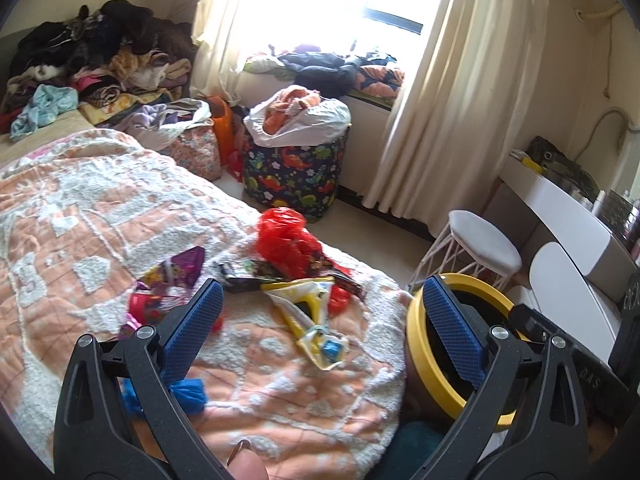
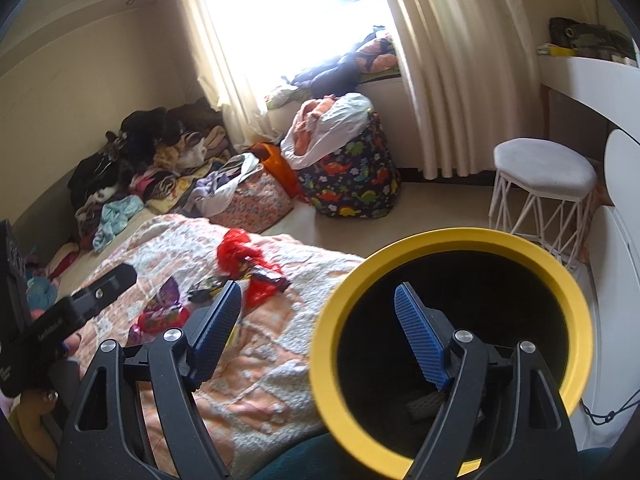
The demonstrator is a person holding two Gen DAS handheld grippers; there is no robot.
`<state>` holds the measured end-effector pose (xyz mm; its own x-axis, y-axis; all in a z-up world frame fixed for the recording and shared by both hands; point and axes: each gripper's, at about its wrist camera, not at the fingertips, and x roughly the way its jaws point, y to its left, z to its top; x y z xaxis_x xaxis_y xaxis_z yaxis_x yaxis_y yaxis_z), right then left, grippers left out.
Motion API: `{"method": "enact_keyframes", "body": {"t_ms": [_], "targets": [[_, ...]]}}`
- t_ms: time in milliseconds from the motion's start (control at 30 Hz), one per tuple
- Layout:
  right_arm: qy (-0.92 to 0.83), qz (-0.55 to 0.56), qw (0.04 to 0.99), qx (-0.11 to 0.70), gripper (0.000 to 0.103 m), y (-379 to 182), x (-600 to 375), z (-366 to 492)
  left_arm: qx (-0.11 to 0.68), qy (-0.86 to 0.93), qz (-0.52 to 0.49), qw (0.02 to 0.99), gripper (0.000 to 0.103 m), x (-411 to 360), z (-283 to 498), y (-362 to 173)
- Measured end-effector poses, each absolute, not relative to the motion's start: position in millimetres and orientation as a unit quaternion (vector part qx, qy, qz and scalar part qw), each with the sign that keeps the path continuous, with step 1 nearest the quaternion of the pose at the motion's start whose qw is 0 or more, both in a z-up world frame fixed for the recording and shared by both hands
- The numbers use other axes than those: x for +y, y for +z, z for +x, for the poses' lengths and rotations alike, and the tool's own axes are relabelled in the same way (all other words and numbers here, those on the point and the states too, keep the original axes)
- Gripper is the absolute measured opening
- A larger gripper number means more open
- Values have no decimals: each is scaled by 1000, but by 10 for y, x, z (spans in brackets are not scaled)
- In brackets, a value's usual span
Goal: Collect trash
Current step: 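Move both tools back over the bed toward the remaining wrappers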
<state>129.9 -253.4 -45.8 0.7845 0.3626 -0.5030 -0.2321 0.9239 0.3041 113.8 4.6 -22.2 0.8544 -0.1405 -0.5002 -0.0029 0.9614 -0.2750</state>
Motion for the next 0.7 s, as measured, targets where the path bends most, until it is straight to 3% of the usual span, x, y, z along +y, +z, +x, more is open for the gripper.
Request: {"method": "enact_keyframes", "body": {"t_ms": [200,267,700], "targets": [[176,96,935,293,77,-459,-2314,1274,266,-18,-145,953,92,237,1124,-244],[180,92,934,293,83,-458,-2259,1259,267,-12,-147,952,92,295,1122,-257],[220,56,923,312,84,-479,-1795,1365,292,40,-170,940,92,852,1073,-436]]}}
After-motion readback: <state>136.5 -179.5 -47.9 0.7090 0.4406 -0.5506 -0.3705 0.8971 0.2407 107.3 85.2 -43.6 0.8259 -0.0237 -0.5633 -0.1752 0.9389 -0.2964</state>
